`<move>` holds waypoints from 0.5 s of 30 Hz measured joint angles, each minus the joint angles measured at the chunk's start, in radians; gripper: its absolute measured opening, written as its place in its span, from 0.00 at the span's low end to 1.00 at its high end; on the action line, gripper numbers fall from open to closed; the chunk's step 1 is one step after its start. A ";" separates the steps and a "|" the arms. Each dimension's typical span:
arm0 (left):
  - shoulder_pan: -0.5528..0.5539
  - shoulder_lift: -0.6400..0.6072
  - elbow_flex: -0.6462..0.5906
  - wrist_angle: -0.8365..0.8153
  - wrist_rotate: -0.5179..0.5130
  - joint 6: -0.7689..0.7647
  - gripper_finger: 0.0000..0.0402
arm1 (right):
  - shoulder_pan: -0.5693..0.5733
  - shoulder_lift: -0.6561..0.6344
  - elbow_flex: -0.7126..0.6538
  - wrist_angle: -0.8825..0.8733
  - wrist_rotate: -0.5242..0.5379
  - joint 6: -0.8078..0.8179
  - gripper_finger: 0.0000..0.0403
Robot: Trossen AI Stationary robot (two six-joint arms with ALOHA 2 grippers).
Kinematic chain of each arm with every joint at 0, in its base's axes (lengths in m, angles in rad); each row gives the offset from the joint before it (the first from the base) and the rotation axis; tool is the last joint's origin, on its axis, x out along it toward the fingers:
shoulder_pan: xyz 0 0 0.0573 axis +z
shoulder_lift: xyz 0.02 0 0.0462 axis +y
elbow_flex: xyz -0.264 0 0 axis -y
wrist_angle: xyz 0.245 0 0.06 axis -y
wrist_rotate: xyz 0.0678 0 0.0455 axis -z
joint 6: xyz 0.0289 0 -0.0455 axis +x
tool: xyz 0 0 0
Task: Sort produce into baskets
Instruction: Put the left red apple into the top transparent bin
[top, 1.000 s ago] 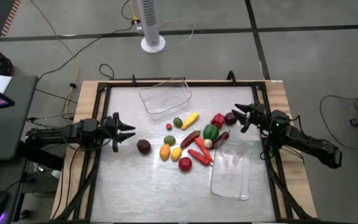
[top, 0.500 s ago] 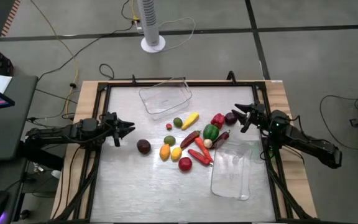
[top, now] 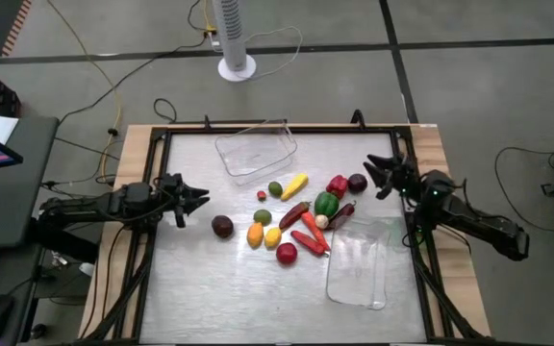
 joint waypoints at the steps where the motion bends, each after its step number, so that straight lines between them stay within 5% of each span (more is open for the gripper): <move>1: 0.000 0.000 0.000 0.047 0.044 0.039 0.31 | 0.000 0.000 0.000 0.027 0.011 0.003 0.54; 6: -0.001 0.000 0.001 0.193 0.354 0.224 0.31 | 0.000 0.000 0.000 0.138 0.019 0.003 0.54; 12: 0.000 0.001 0.001 0.194 0.356 0.239 0.31 | 0.002 0.024 0.012 0.142 -0.037 0.034 0.54; 15: 0.000 0.023 -0.002 0.184 0.244 0.247 0.31 | 0.002 0.072 0.019 0.133 -0.074 0.036 0.54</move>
